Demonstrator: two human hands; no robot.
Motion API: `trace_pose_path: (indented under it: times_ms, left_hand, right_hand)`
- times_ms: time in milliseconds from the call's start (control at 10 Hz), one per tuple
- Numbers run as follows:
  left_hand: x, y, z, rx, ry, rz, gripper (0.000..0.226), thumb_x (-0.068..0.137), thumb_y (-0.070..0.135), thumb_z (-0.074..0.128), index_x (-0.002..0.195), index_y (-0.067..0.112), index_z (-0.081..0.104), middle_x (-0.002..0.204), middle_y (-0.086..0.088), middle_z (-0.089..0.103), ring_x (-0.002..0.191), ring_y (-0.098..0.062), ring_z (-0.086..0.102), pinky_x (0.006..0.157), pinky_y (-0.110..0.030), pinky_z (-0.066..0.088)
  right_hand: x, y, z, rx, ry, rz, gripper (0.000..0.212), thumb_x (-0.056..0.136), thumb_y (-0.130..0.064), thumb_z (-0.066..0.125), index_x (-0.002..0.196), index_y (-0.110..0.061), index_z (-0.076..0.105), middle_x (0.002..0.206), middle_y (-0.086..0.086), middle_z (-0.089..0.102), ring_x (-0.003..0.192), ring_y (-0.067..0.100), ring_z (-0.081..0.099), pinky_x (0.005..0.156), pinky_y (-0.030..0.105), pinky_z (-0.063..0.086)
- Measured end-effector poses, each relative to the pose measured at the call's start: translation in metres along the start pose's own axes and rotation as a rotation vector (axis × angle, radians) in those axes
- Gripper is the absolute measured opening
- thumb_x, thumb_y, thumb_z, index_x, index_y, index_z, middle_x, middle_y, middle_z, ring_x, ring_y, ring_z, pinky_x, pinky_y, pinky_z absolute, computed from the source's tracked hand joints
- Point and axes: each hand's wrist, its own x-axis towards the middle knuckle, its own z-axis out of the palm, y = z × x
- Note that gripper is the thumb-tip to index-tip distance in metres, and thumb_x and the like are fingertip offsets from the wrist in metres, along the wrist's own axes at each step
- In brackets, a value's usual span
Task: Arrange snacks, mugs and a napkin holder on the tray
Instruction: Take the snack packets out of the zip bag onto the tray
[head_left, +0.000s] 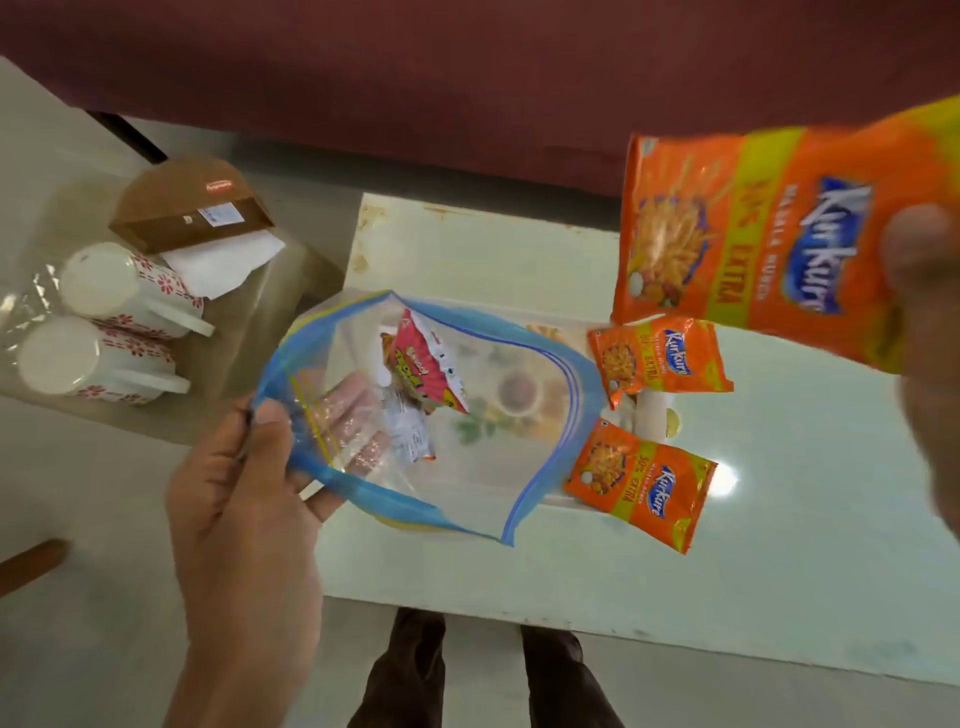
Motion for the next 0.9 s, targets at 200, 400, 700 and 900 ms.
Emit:
trace_pose_path:
  times_ms: [200,400,700,900]
  left_hand:
    - [0.003,0.003,-0.007,0.011,-0.017,-0.004,0.033,0.103,0.023,0.043,0.124,0.008,0.062,0.111,-0.015,0.076,0.103,-0.032,0.075,0.08,-0.041,0.063]
    - [0.003,-0.003,-0.004,0.033,0.046,0.006,0.031,0.103,0.025,0.043,0.118,0.009,0.065,0.112,-0.016,0.076,0.103,-0.032,0.074,0.08,-0.04,0.063]
    - [0.001,-0.008,0.011,0.024,0.037,-0.012,0.033,0.105,0.023,0.041,0.124,0.006,0.062,0.112,-0.017,0.076,0.105,-0.031,0.074,0.075,-0.035,0.063]
    - [-0.001,-0.01,0.013,0.039,0.012,-0.021,0.039,0.104,0.023,0.041,0.133,0.002,0.057,0.13,-0.021,0.066,0.109,-0.031,0.072,0.078,-0.038,0.063]
  right_hand:
    - [0.012,-0.083,0.097,0.037,0.05,0.047,0.036,0.101,-0.038,0.05,0.119,-0.01,0.063,0.099,0.005,0.073,0.08,0.011,0.062,0.053,-0.002,0.03]
    - [0.022,-0.045,0.157,-0.01,-0.1,0.078,0.038,0.101,-0.035,0.05,0.126,-0.009,0.06,0.118,0.011,0.07,0.101,0.026,0.07,0.057,0.009,0.033]
    - [0.029,-0.037,0.176,-0.016,-0.158,0.106,0.039,0.1,-0.034,0.051,0.127,-0.007,0.059,0.117,0.011,0.071,0.096,0.023,0.069,0.054,0.01,0.032]
    - [0.029,-0.035,0.168,0.039,-0.173,0.101,0.037,0.1,-0.035,0.05,0.128,-0.012,0.057,0.123,0.008,0.069,0.101,0.023,0.069,0.059,0.011,0.04]
